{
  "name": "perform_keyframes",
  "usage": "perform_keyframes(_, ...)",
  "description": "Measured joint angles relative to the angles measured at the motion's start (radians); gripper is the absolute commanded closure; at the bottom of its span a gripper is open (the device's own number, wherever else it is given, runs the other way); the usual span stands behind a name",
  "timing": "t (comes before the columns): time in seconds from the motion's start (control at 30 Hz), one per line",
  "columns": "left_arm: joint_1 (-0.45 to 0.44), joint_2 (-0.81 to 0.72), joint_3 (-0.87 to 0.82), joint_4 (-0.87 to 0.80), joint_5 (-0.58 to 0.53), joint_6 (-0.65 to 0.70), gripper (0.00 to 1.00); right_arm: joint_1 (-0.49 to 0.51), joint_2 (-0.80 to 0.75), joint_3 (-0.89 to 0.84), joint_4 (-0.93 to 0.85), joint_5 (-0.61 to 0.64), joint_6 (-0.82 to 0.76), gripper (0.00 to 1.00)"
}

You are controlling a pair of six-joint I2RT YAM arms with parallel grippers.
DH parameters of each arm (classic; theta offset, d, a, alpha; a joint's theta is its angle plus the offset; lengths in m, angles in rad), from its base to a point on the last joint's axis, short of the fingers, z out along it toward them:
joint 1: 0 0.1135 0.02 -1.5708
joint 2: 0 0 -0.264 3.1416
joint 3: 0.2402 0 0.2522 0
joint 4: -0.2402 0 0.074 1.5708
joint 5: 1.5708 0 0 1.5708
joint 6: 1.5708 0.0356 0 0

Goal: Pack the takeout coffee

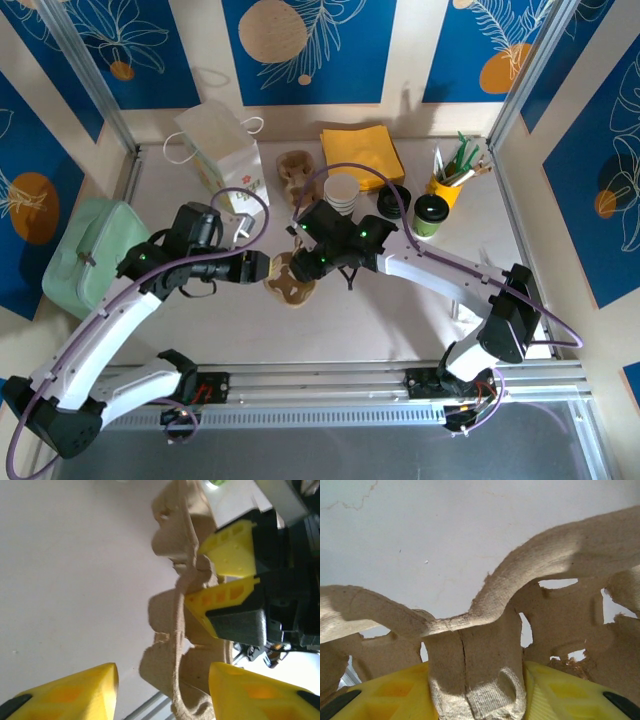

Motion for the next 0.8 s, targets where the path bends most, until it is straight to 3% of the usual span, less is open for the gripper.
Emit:
perform_keyframes(0.17, 0.043, 0.002, 0.106, -0.031, -0.115, -0.008, 0.37, 0.0, -0.002, -0.002, -0.013, 0.009, 0.0, 0.55)
perform_keyframes(0.43, 0.225, 0.111, 0.312, -0.037, -0.319, -0.037, 0.27, 0.0, -0.066, -0.054, -0.034, 0.02, 0.001, 0.55)
perform_keyframes(0.8, 0.427, 0.39, 0.428, 0.086, -0.356, -0.116, 0.29, -0.002, -0.135, -0.079, -0.064, 0.025, 0.008, 0.55)
